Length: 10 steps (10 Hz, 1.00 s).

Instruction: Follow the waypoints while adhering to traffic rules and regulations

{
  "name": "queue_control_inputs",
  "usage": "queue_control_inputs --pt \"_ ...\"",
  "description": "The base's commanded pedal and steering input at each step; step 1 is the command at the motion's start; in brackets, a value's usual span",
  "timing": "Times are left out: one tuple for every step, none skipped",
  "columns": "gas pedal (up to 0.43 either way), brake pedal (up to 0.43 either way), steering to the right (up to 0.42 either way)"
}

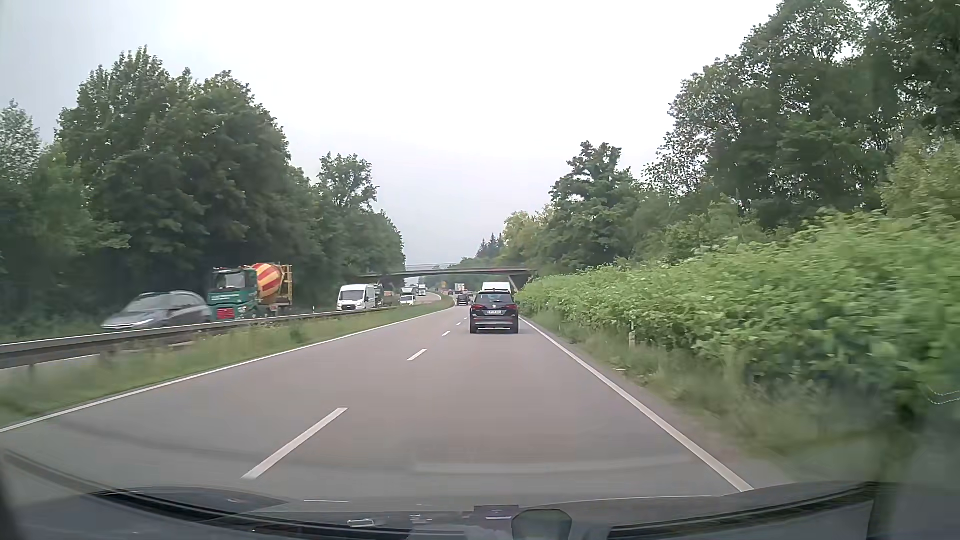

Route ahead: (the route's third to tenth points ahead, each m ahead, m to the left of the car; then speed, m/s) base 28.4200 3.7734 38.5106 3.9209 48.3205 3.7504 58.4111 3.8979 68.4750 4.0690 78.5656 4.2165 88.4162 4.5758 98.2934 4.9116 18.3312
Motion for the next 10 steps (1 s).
queue_control_inputs --pt "0.0 0.0 -0.002" --pt "0.0 0.0 -0.002" --pt "0.0 0.0 -0.002" --pt "0.0 0.0 -0.002" --pt "0.0 0.0 -0.002" --pt "0.0 0.0 -0.002" --pt "0.0 0.0 -0.002" --pt "0.0 0.0 -0.003" --pt "0.0 0.0 -0.003" --pt "0.0 0.0 -0.002"
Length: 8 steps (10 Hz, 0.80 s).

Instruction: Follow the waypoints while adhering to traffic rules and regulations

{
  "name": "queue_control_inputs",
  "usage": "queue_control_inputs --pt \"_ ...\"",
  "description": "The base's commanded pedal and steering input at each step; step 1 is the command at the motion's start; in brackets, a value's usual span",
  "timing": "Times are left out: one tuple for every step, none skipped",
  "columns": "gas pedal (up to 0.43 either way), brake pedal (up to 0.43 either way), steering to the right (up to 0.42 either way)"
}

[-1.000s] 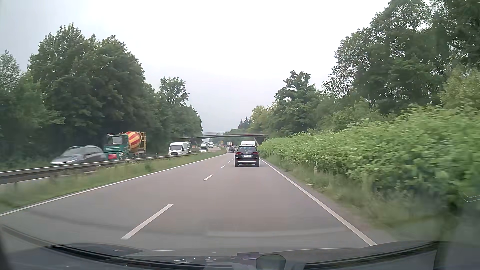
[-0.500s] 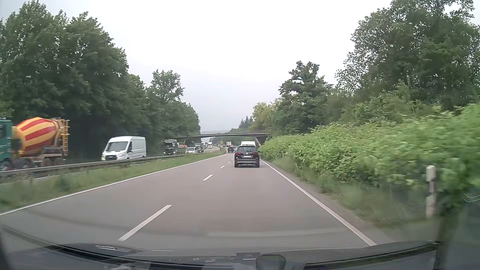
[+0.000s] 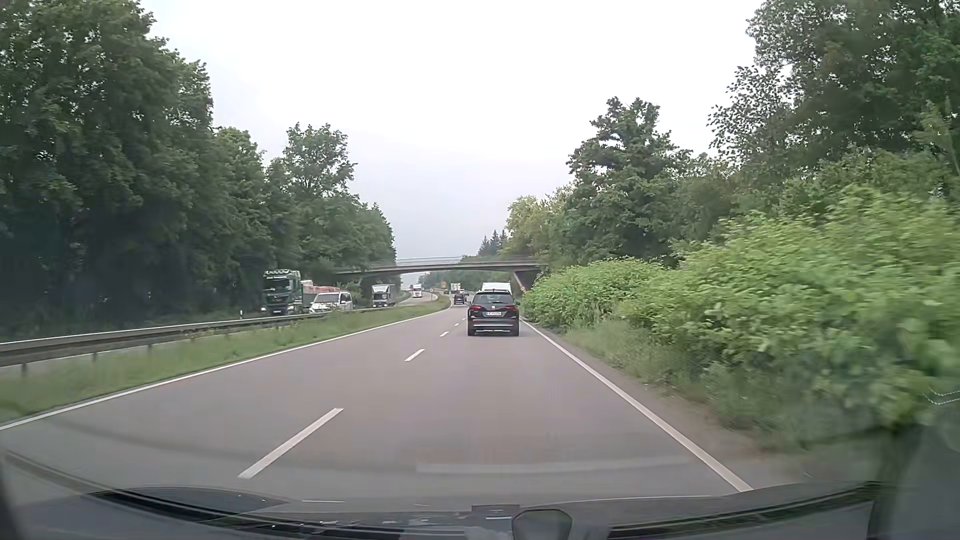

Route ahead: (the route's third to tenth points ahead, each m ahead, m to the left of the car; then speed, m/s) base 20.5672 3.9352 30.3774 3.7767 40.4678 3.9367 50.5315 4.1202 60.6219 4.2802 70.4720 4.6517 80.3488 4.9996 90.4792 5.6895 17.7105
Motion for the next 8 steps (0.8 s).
queue_control_inputs --pt "0.0 0.0 -0.003" --pt "0.0 0.0 -0.002" --pt "0.0 0.0 -0.002" --pt "0.0 0.0 -0.002" --pt "0.0 0.0 -0.002" --pt "0.0 0.0 -0.002" --pt "0.0 0.0 -0.002" --pt "0.0 0.0 -0.002"
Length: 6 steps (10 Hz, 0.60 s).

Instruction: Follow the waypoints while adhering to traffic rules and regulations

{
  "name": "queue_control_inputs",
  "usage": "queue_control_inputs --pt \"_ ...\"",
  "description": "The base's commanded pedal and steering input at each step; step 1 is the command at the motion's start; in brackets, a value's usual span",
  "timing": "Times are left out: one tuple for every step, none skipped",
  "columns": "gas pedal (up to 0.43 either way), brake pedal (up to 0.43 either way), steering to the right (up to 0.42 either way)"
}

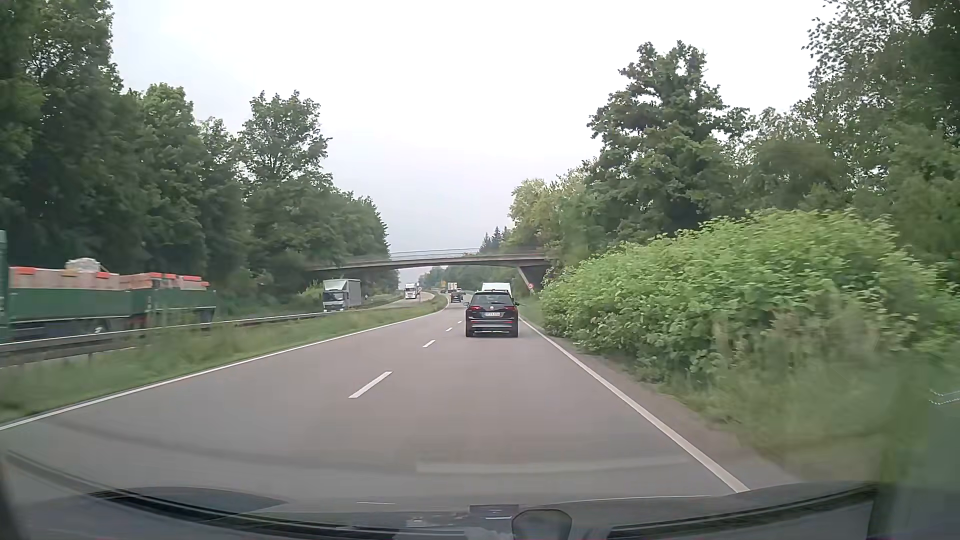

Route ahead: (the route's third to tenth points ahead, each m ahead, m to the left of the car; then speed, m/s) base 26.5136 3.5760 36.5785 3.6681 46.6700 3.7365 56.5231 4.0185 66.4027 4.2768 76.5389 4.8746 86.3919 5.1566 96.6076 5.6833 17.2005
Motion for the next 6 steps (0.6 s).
queue_control_inputs --pt "0.0 0.0 -0.002" --pt "0.0 0.0 -0.002" --pt "0.0 0.0 -0.002" --pt "0.0 0.0 -0.002" --pt "0.008 0.0 -0.002" --pt "0.039 0.0 -0.002"
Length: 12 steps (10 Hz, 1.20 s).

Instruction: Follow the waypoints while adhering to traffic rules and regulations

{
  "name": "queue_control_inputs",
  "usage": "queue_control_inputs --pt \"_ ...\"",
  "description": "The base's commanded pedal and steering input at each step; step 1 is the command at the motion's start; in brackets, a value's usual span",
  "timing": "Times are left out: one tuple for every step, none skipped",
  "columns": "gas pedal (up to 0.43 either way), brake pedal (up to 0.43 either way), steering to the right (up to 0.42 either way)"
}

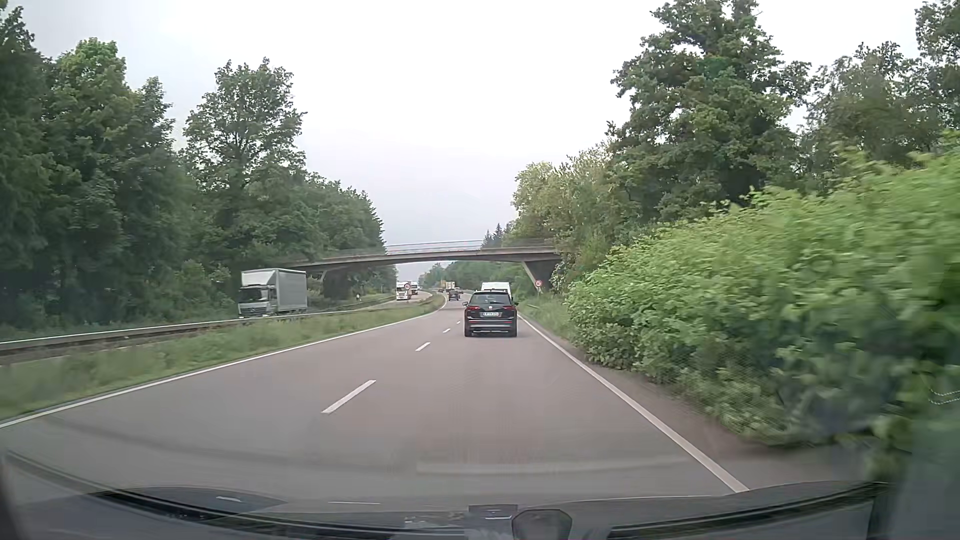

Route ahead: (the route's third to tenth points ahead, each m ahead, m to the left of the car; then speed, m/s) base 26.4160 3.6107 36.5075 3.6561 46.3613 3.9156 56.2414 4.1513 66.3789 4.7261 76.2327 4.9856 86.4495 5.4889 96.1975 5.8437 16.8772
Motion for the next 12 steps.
queue_control_inputs --pt "0.039 0.0 -0.002" --pt "0.059 0.0 -0.002" --pt "0.067 0.0 -0.002" --pt "0.067 0.0 -0.002" --pt "0.067 0.0 -0.002" --pt "0.079 0.0 -0.003" --pt "0.079 0.0 -0.003" --pt "0.087 0.0 -0.003" --pt "0.11 0.0 -0.003" --pt "0.118 0.0 -0.003" --pt "0.13 0.0 -0.003" --pt "0.13 0.0 -0.003"
